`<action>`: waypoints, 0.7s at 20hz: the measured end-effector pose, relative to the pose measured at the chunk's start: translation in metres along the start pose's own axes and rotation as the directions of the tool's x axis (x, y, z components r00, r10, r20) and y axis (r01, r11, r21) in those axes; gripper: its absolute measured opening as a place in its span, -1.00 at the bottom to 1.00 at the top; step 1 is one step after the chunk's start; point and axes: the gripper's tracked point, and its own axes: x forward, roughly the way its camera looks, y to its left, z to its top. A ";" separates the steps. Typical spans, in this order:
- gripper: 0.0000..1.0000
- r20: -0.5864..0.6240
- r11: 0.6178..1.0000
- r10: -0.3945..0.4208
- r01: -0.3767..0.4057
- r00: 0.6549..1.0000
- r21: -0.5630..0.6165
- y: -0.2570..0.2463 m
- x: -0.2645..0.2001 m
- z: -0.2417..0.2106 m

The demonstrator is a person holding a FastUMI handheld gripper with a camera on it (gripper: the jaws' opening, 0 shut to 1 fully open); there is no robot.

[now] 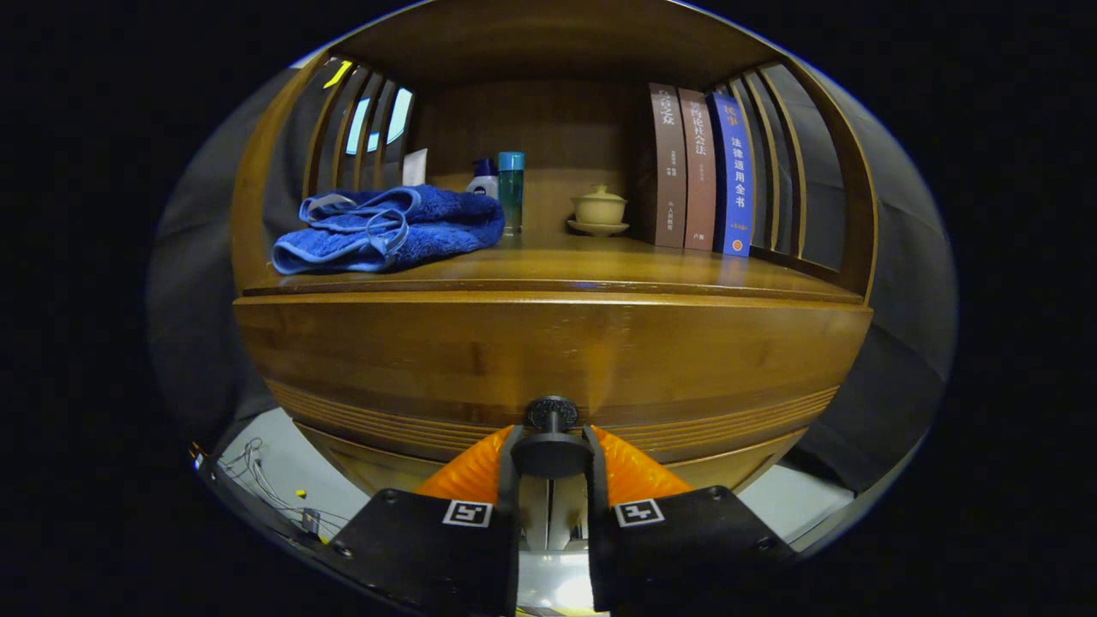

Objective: Pull open the drawer, take out the items inside it, and place them on the countertop above the cabinet.

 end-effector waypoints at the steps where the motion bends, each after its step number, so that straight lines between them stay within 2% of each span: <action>1: -0.26 -0.001 1.000 0.007 -0.007 1.000 0.003 0.000 -0.001 0.000; 14: -0.26 -0.027 1.000 0.012 -0.011 1.000 0.017 -0.001 -0.070 -0.026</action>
